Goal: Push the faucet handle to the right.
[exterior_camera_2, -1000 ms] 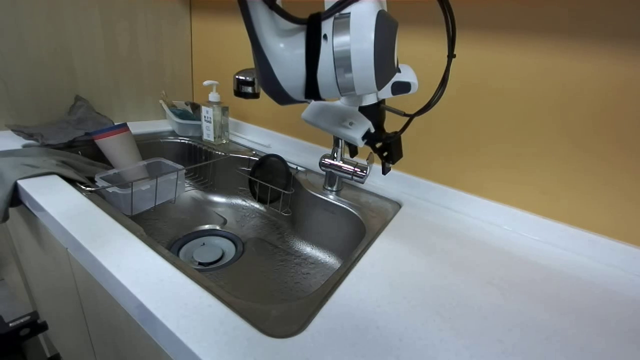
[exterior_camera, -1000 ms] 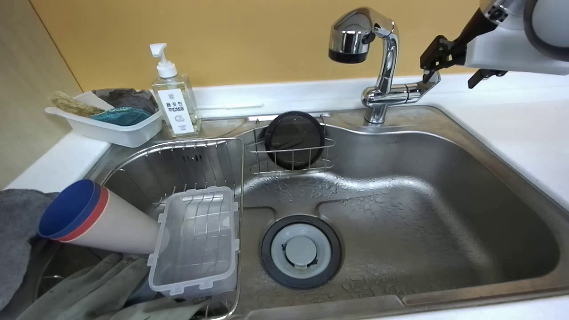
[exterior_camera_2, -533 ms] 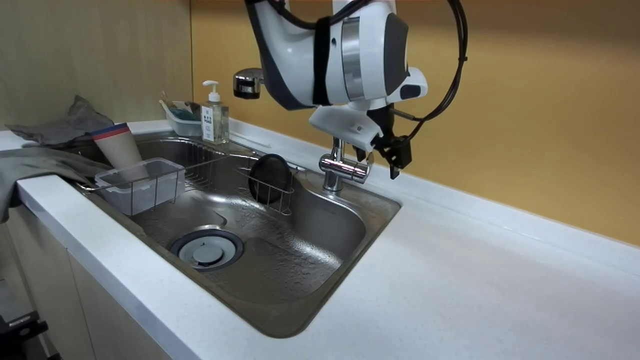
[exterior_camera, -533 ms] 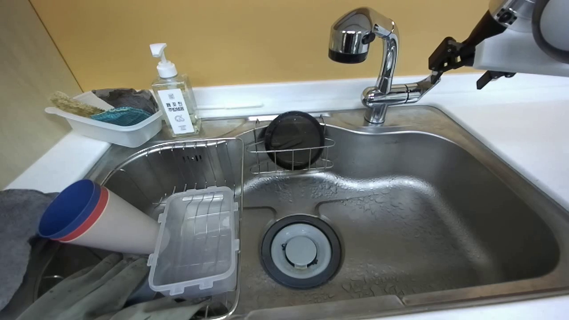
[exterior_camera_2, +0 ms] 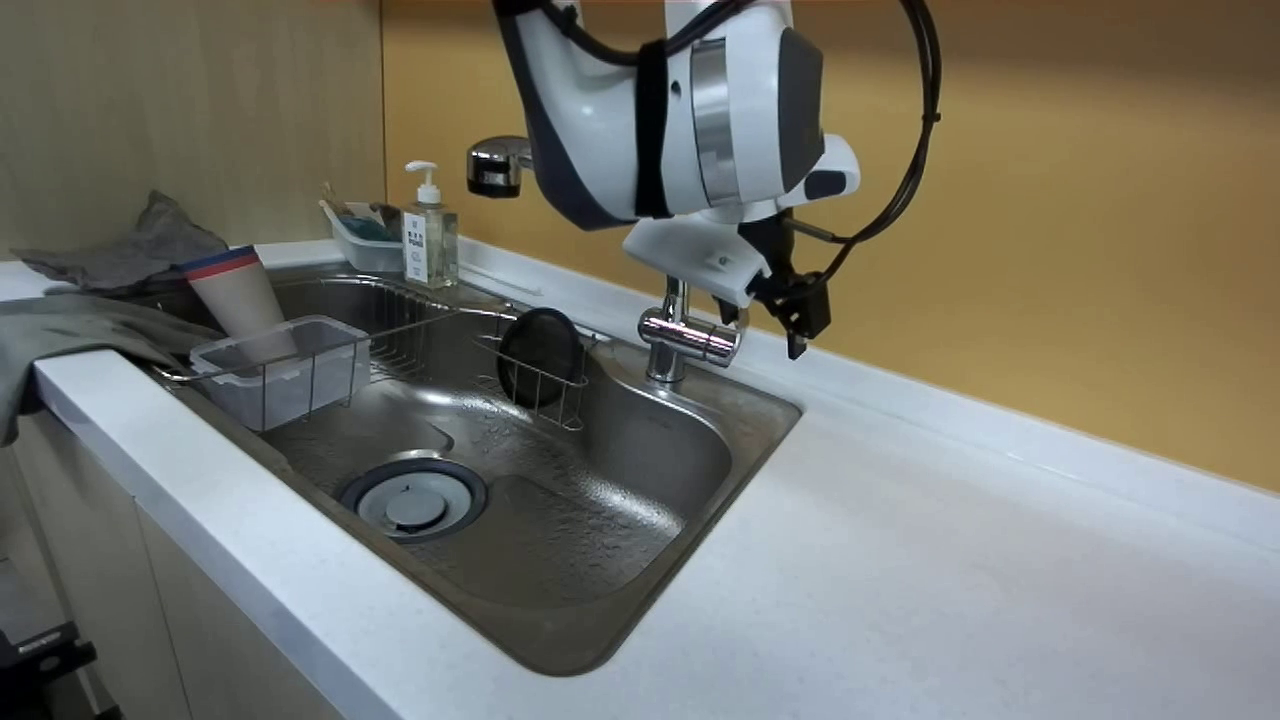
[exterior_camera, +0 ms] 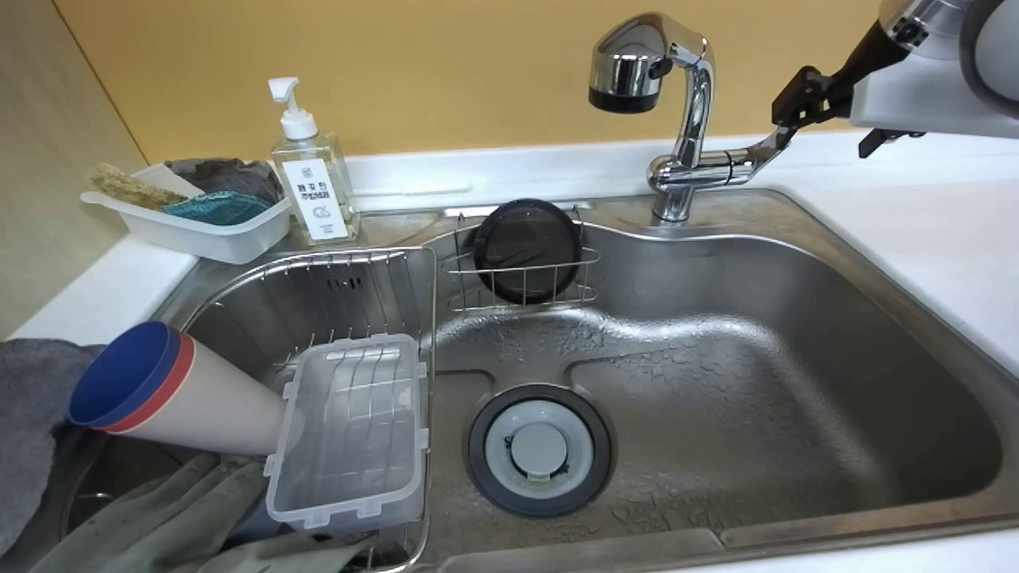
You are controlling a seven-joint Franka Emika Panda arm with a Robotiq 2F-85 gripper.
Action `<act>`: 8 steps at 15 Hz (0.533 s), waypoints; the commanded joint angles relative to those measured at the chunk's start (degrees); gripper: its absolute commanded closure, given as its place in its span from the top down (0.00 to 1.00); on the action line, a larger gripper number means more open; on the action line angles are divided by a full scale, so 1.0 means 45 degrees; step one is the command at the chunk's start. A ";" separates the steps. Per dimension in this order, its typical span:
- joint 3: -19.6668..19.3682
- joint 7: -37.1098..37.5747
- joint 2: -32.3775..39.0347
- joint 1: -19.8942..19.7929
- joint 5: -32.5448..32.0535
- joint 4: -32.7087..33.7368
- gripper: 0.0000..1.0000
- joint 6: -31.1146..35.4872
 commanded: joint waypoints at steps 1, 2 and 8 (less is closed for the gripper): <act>-0.1059 0.1532 -0.0057 0.0862 -0.1160 0.0214 1.00 0.0053; -0.1304 0.1827 -0.0053 0.1083 -0.1398 0.0241 1.00 0.0031; -0.2842 0.3970 -0.0001 0.2512 -0.2977 0.0441 1.00 -0.0164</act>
